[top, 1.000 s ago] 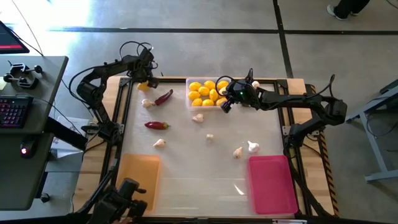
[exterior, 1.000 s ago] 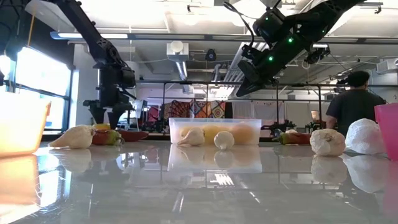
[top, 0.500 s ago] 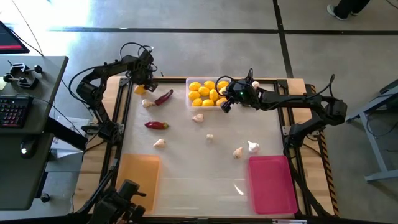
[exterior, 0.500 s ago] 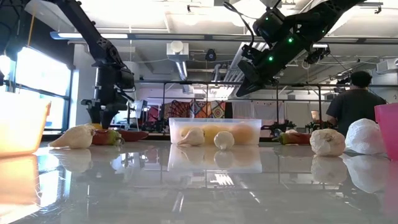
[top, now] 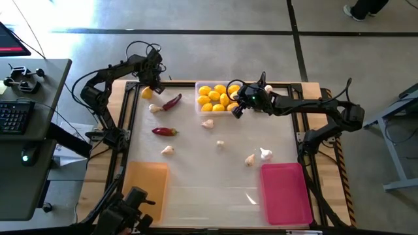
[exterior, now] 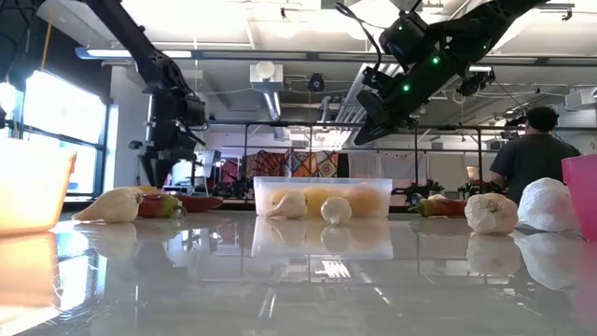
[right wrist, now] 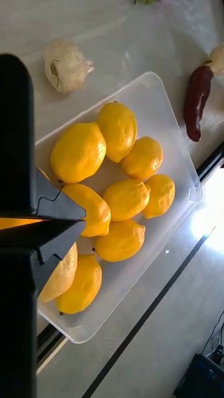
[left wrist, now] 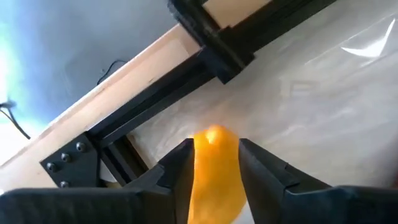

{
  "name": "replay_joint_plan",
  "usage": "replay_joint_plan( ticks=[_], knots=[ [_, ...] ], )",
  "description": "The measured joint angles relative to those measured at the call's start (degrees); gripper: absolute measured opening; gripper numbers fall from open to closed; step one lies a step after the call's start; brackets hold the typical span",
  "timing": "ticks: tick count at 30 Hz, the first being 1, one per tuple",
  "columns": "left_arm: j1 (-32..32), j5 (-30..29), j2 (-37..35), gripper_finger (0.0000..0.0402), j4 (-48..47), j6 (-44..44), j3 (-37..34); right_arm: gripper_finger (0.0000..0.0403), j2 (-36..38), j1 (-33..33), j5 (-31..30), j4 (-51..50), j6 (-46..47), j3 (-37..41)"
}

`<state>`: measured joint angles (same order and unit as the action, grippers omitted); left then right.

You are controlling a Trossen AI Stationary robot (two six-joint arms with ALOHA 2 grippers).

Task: Sort produce into baskets
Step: Put the lemon into the transparent bin

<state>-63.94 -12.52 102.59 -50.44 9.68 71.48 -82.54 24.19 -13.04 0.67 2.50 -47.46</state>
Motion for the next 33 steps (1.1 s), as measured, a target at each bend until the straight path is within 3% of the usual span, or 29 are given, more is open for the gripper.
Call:
replay_joint_plan(
  ticks=[8,16,21,26,33],
  knots=[
    [2.52,0.22,-0.09,0.0116,-6.52,1.15,2.19,0.0,0.0,0.0,0.0,-0.45,-0.02,0.0],
    [2.0,-4.15,-0.09,0.0204,-7.65,-8.51,2.19,0.0,0.0,0.01,0.0,-1.32,-0.02,0.0],
    [1.53,-1.33,-0.09,0.0244,-8.49,-13.03,0.93,0.0,0.0,-0.01,0.0,-1.32,-0.18,0.0],
    [1.53,0.27,-0.07,0.025,-4.81,-13.02,-3.6,0.0,0.0,0.02,0.0,-1.32,-0.17,0.0],
    [1.53,-0.58,-0.07,0.025,-1.8,-12.26,-4.7,0.0,0.0,-0.01,0.0,-1.32,0.02,0.0]
  ],
)
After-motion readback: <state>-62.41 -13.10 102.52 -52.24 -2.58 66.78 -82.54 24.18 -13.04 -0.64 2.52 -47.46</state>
